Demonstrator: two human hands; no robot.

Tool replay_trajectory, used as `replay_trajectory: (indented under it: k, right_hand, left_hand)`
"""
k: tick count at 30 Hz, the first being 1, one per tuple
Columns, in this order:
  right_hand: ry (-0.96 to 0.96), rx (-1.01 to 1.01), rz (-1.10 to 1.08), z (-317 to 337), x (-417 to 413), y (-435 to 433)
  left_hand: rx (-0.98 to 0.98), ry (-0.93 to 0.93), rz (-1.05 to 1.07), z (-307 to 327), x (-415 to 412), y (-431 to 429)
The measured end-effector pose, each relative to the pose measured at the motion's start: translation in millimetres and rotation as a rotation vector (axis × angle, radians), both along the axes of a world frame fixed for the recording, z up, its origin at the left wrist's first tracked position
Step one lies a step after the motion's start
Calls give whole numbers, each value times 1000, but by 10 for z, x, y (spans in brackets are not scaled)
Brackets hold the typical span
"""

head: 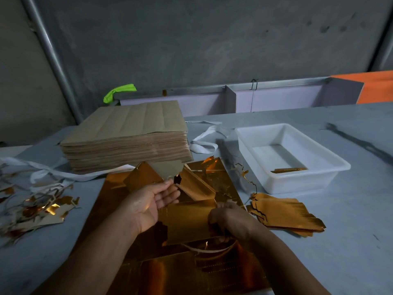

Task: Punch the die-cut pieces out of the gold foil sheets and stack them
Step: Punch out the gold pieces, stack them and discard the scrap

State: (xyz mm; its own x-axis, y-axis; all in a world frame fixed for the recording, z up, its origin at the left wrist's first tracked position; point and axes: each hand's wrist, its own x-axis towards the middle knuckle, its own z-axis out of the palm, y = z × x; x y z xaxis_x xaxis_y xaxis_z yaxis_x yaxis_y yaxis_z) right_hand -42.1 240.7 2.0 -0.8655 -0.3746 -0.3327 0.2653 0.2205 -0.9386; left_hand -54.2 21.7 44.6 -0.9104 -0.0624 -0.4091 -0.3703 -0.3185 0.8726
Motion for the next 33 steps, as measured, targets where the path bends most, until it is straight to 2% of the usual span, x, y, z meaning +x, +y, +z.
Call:
replay_trajectory:
  k: [4, 6, 8, 13, 16, 21, 24, 28, 33]
  right_hand:
    - [-46, -220, 19, -47, 35, 57]
    - [-117, -384, -101, -86, 13, 76]
    - [-148, -465, -262, -121, -25, 89]
    - [-254, -423, -527, -145, -196, 51]
    - [-209, -386, -578, -172, -281, -19]
    - [-139, -480, -564, -208, -303, -72]
    - [-132, -467, -488, -150, -261, -48]
    - [-216, -406, -340, -111, -164, -12]
    - [-119, -389, -300, -81, -122, -62]
  left_hand:
    - [-3, -31, 5, -33, 17, -25]
    - [3, -35, 18, -61, 45, -20]
    - [66, -33, 40, -89, 73, -11]
    - [203, -75, 49, -168, 77, 22]
    - [217, -83, 60, -196, 64, 70]
    - [253, -92, 72, -246, 51, 94]
    - [285, -92, 80, -255, 54, 84]
    - [344, -99, 83, -245, 50, 70]
    - [387, -81, 107, -262, 33, 55]
